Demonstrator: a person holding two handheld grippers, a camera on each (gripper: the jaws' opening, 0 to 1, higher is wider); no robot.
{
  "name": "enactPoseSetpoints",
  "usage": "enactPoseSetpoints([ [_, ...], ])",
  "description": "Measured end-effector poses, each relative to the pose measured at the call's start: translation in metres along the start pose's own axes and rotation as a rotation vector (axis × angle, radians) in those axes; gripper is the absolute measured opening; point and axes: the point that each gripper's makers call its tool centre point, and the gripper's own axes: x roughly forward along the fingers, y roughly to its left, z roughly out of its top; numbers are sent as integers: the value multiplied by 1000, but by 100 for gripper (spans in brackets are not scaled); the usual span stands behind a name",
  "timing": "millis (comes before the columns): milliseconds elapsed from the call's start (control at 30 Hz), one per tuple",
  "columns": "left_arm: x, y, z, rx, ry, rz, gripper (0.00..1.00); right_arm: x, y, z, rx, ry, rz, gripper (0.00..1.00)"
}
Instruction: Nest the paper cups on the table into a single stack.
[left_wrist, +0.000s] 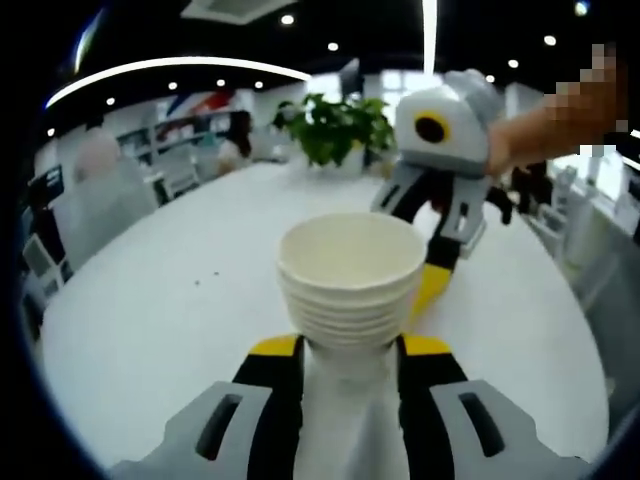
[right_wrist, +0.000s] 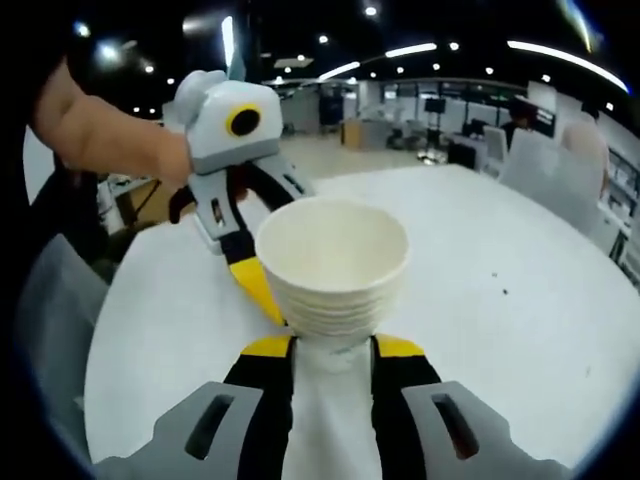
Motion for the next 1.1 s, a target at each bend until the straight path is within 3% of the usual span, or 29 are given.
enactPoseSetpoints([
  [100,3,-3,-14,-8,16,-5,36,7,7,-10,-6,13,-1,26],
  [133,2,0,-10,-59,-29,9,36,8,4,-10,-3,8,-14,26],
  [333,1,2,-12,-78,-17,23,37,7,2,-10,13,20,-39,28],
  [367,-1,12,-10,-85,-22,85,40,6,0,-11,34,31,-55,34],
  [433,-7,25,-9,-130,-42,177,65,1,-4,-9,44,29,-87,57],
  [467,-12,33,-8,-166,-54,236,87,-2,-6,-9,43,26,-104,66],
  [500,-19,41,-4,-187,-97,292,100,-5,-9,-9,45,26,-128,76],
  [600,-34,37,-16,-219,-60,310,99,-18,-12,-7,50,11,-168,88],
  [700,-53,26,-16,-208,-84,315,99,-35,-9,-2,63,-27,-203,95],
  [967,-107,-16,-33,-237,-80,356,99,-70,17,2,98,-112,-253,100],
  [1100,-129,-36,-36,-208,-100,406,99,-84,36,0,126,-152,-268,100],
])
